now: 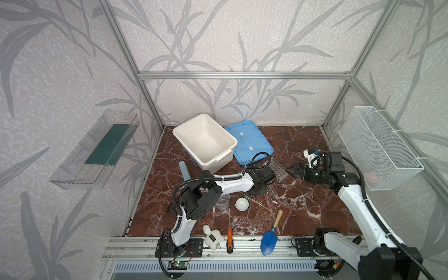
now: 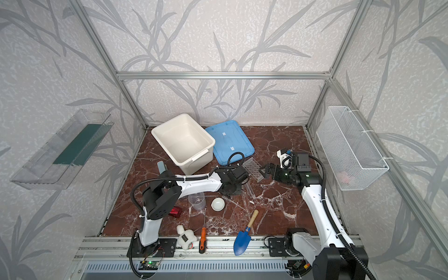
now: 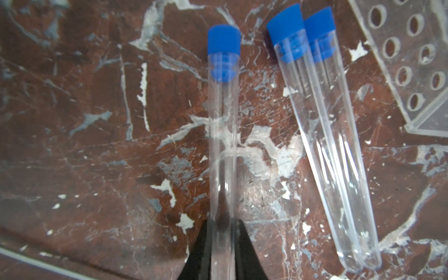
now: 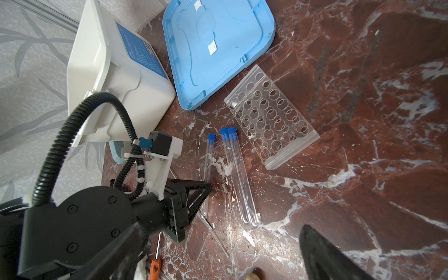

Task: Organize the chemistry lab equipment
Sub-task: 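Lower the left gripper over the blue-capped test tubes and grasp one, then lift the test tube upright with the left gripper toward the right gripper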

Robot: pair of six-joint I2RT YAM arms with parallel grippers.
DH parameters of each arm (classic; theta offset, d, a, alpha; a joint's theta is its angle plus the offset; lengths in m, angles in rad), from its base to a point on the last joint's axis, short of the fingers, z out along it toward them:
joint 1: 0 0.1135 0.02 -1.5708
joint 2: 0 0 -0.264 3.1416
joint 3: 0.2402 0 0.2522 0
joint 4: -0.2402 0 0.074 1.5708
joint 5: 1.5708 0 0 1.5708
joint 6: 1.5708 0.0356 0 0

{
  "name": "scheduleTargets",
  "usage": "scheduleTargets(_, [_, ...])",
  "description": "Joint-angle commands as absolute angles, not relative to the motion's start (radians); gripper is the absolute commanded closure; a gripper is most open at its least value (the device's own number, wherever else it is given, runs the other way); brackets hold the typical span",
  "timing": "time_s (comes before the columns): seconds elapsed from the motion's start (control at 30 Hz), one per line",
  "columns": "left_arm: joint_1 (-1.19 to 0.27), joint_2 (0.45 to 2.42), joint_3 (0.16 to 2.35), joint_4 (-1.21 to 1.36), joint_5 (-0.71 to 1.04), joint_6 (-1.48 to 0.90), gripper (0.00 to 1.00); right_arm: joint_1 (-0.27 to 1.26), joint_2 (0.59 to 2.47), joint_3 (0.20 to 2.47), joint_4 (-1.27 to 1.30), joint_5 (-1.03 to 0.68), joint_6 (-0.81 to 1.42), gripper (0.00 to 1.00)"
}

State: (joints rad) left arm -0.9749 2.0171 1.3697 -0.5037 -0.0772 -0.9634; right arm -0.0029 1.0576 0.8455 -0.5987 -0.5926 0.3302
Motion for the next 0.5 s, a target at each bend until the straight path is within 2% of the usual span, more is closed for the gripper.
scheduleTargets(0.0, [-0.944,1.955,1.31,-0.414,-0.058,-0.967,0.88,0.003,1.07,0.83,-0.575,-0.619,0.347,0.0])
scheduleTargets(0.47, [-0.899,1.719,1.014,0.097,0.03,-0.78,0.93,0.039,1.168,0.863,-0.496,-0.716,0.374,0.01])
